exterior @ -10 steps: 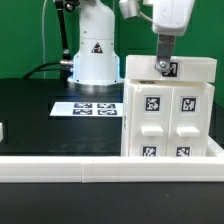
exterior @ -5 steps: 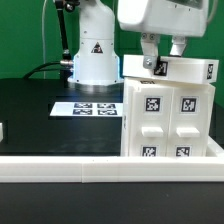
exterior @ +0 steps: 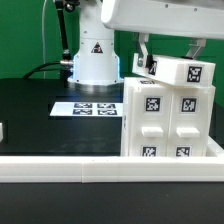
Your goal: Assemble cabinet
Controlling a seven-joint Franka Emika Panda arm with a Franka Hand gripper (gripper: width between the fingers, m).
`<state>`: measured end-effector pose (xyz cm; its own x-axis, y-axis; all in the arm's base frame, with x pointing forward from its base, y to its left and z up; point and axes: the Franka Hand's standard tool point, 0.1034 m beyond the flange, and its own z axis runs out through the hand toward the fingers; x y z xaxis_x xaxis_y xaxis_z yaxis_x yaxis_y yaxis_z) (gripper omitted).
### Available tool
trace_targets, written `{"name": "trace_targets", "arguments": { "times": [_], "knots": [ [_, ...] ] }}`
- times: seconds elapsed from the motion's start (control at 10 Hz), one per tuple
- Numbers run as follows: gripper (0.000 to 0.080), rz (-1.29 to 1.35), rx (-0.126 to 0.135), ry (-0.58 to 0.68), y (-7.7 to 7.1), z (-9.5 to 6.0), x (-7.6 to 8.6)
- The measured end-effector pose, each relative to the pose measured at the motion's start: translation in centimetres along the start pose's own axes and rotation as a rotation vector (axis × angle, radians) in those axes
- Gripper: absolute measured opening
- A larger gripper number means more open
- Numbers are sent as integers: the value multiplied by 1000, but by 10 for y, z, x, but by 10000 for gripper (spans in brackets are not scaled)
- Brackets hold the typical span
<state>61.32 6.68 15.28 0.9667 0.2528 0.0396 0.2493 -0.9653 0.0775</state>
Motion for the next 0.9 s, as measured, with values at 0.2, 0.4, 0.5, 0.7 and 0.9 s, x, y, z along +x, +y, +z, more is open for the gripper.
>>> {"name": "trace_targets", "arguments": {
  "times": [0.2,0.4,0.5,0.7,0.9],
  "knots": [
    [563,127,3,0,-1,0,0],
    [563,251,6,0,-2,0,0],
    [563,297,10,0,-3,0,0],
    [563,503,27,21,-4,0,0],
    [563,707,42,37,-9,1,-4]
  ]
}}
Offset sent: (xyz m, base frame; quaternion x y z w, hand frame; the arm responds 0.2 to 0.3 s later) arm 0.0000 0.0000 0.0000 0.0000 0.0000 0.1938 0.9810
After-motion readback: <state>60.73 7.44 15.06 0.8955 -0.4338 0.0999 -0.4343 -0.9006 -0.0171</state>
